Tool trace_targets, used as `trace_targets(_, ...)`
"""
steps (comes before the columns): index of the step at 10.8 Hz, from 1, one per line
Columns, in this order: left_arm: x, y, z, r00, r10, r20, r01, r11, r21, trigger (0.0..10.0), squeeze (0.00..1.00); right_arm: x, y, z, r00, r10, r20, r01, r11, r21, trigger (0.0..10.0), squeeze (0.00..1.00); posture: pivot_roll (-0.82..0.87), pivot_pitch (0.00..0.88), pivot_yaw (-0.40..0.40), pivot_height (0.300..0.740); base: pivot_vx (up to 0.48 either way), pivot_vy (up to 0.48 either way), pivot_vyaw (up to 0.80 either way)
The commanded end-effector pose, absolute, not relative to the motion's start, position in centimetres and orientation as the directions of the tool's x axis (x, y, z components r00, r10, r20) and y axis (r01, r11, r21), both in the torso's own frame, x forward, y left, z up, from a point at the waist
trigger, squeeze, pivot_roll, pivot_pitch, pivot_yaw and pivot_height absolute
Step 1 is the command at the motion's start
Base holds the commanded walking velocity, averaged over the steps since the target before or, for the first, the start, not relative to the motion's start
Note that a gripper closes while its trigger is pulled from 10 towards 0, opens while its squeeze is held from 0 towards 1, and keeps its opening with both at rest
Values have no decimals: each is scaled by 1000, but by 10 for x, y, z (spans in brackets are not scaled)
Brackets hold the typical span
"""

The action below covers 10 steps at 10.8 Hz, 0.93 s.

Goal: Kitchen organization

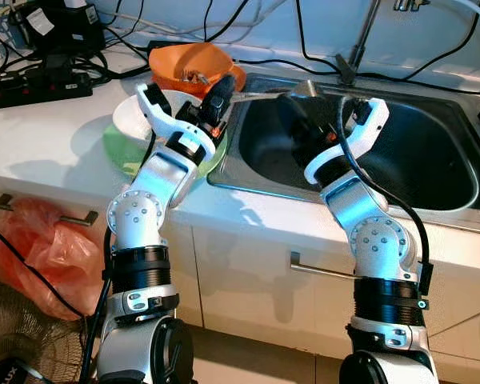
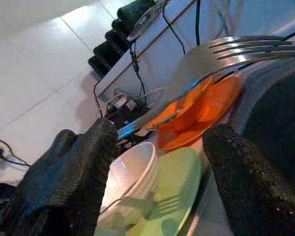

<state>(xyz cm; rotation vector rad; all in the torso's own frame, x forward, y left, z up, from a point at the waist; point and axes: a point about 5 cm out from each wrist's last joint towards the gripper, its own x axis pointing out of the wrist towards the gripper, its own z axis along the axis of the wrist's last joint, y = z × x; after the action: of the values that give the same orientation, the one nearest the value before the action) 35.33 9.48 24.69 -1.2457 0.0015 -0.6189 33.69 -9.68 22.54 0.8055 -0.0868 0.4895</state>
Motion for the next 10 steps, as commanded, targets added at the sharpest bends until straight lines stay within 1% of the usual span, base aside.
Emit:
trace_targets(1,352,87,249,825,-457,334,440,146,-886,0,0,335,-96,228,878,389,280,-468,568,677,10000,0,80,58,2,740,0,0,0)
trace_targets(4,346,79,249,805,-482,346,447,110,-888,0,0,341,-92,229,874,385,297,-470,513,718,10000,0,84,61,-1,740,0,0,0)
trace_targets(5,344,76,250,788,-500,360,453,76,-888,0,0,345,-88,231,868,376,325,-476,443,760,10000,0,84,61,-1,740,0,0,0)
trace_targets(6,342,74,251,780,-509,365,458,66,-887,0,0,348,-87,233,866,364,342,-478,405,780,10000,0,84,63,-3,740,0,0,0)
trace_targets(8,341,72,252,772,-519,368,462,60,-885,0,0,352,-88,238,861,341,377,-488,352,799,10000,0,84,63,-3,740,0,0,0)
trace_targets(9,340,72,250,772,-523,361,455,59,-888,0,0,355,-88,245,844,335,418,-520,319,793,10000,0,84,63,-3,740,0,0,0)
trace_targets(10,340,72,250,771,-525,360,454,58,-889,0,0,356,-87,246,844,335,419,-519,315,794,10000,0,84,67,-2,740,0,0,0)
